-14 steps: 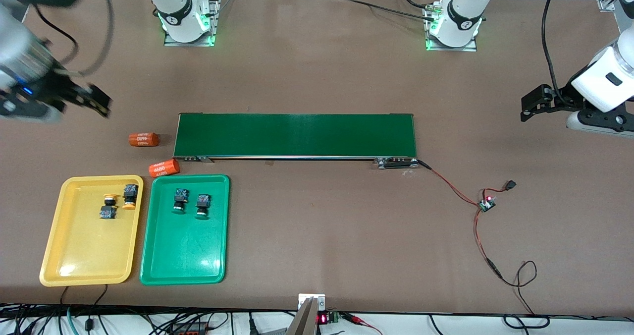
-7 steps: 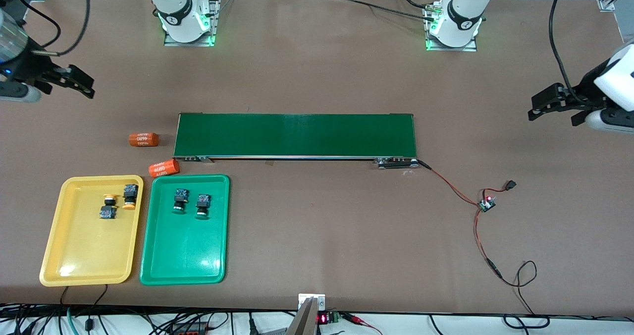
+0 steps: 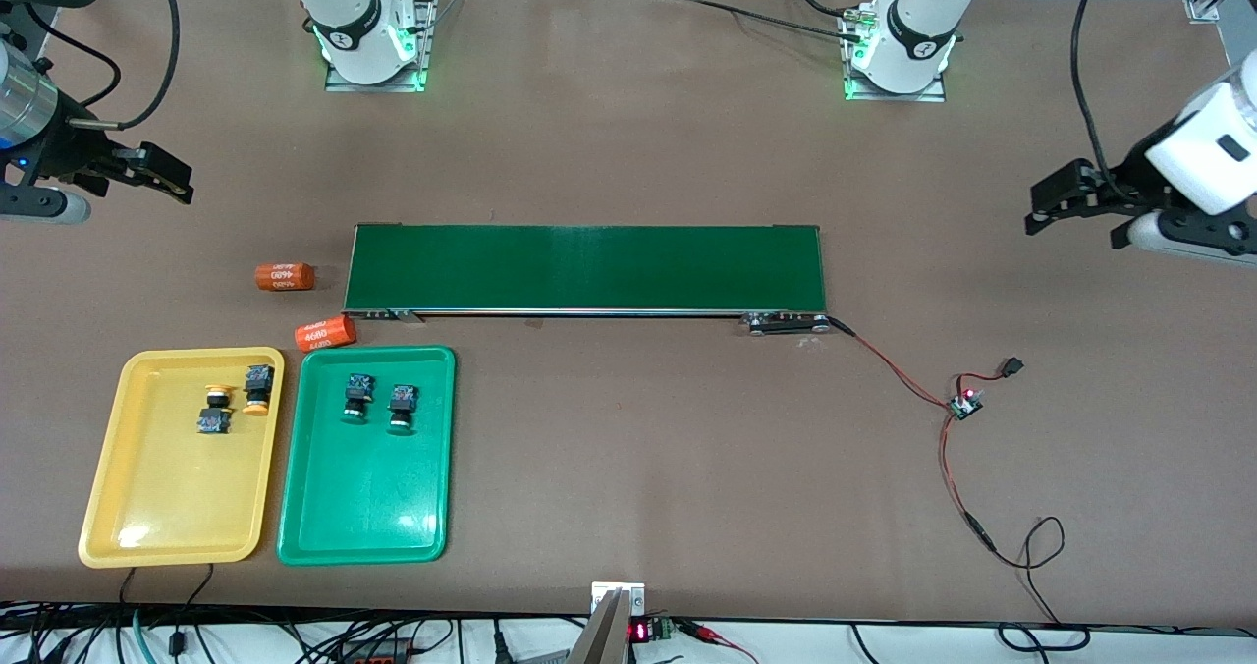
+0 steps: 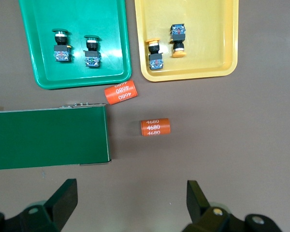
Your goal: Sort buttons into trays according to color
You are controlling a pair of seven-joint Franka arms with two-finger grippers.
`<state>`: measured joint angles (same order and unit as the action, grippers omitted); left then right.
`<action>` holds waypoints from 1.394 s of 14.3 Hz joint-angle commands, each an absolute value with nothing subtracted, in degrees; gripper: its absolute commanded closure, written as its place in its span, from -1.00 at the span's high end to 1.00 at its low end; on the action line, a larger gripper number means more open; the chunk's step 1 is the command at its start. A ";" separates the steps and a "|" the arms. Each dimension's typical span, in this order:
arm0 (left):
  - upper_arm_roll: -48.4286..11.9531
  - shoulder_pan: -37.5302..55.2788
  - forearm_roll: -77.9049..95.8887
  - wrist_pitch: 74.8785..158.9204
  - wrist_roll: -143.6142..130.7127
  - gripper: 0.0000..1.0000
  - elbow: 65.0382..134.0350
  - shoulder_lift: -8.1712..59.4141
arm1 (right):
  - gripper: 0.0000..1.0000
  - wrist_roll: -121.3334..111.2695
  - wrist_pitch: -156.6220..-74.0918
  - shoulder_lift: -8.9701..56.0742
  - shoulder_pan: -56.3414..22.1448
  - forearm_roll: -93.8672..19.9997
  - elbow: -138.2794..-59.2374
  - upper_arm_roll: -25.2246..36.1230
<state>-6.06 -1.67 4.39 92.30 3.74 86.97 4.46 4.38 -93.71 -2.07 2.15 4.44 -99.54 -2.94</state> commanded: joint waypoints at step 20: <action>-5.54 -3.34 3.78 90.62 4.22 1.00 86.75 3.16 | 1.00 5.27 -93.34 -0.44 1.93 -2.64 -97.56 -2.55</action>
